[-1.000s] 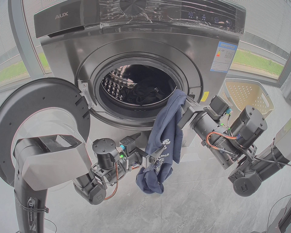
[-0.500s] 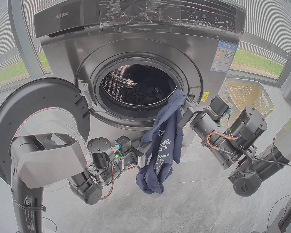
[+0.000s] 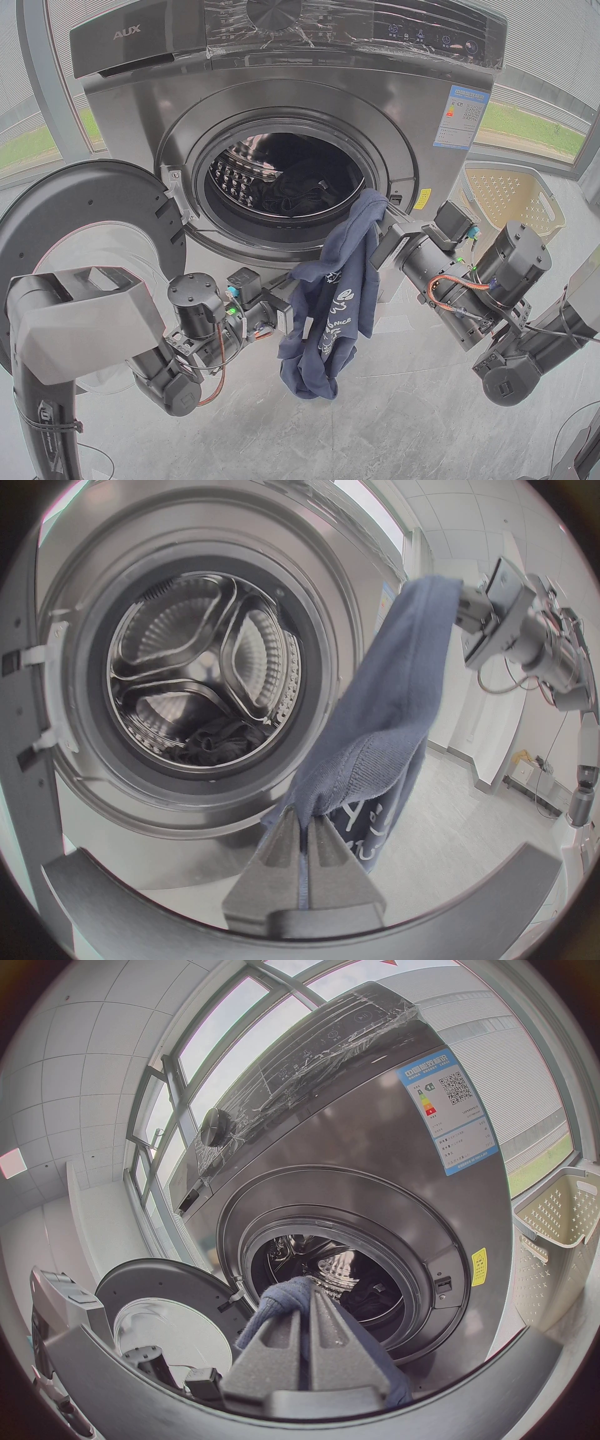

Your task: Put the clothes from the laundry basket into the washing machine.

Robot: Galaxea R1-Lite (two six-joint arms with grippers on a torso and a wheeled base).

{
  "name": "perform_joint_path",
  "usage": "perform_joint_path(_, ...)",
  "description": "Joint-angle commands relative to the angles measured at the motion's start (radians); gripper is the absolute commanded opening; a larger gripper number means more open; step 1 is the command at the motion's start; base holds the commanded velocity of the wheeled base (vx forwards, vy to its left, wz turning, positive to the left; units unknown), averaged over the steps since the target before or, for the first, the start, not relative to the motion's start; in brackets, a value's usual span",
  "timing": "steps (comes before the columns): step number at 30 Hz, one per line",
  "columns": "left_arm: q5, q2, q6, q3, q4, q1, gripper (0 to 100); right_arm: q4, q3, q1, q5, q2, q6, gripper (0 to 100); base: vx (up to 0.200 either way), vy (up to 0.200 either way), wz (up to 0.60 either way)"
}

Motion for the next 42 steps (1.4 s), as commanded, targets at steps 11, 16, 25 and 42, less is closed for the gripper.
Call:
perform_joint_path(11, 0.003, -0.42, -0.008, 0.328, 0.0, 0.133, 0, 0.0, 0.066, 0.002, 0.011, -0.013, 0.0, 0, 0.0, 0.0, 0.0)
perform_joint_path(16, 0.01, -0.493, -0.049, 0.299, 0.008, 0.146, 0, 0.0, 0.084, 0.011, 0.014, -0.02, -0.004, 0, 0.0, 0.0, 0.0)
perform_joint_path(25, 0.021, -0.529, -0.051, 0.238, 0.011, 0.152, 0, 0.0, 0.096, -0.004, 0.016, -0.034, -0.017, 0, 0.0, 0.0, 0.0)
perform_joint_path(42, 0.021, -0.624, -0.048, 0.189, 0.056, 0.129, 0, 0.0, 0.099, -0.017, 0.017, -0.138, -0.037, 0, 0.0, 0.0, 0.0)
